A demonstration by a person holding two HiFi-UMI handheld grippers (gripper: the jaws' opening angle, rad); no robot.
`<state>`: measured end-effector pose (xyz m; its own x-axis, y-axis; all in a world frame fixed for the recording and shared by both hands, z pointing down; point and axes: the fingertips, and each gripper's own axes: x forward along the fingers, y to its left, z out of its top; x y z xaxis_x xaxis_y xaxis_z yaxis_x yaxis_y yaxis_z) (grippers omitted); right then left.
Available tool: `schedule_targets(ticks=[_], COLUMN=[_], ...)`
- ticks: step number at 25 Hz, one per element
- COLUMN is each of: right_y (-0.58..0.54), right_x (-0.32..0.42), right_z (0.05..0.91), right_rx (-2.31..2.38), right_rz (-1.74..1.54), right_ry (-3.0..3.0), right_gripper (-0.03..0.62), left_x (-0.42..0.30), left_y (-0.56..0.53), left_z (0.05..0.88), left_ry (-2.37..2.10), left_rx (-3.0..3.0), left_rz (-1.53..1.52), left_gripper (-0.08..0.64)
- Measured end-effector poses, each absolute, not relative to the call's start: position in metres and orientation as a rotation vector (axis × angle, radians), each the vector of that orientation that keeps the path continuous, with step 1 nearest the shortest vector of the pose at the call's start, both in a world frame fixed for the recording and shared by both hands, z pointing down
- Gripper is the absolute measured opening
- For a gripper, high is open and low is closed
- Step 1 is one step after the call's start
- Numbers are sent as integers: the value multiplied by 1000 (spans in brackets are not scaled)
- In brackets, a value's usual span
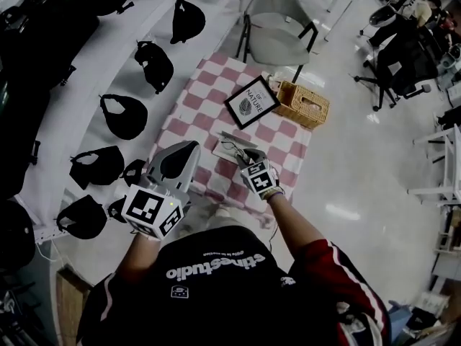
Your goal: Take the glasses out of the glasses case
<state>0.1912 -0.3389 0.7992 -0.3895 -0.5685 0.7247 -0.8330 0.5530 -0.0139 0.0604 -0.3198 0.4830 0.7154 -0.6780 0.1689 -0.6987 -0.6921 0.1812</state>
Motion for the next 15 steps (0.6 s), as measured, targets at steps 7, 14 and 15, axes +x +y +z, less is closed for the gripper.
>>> schedule_targets(ticks=[7,14,15], right_y=[-358,-369,-370], right_x=[187,187,187], right_z=[834,866,869], right_rx=[1100,1016,1008], right_rz=[543,469,466], right_ry=[-2090,-2036,-2032], right_gripper=[106,101,101], left_x=[48,35,32], left_y=[-322,-322,-323], left_z=[495,503,505], left_ry=[-1156,-1206,-1214], left_rx=[2662,2625,2618], left_rz=[192,224,230], left_gripper=[5,5,5])
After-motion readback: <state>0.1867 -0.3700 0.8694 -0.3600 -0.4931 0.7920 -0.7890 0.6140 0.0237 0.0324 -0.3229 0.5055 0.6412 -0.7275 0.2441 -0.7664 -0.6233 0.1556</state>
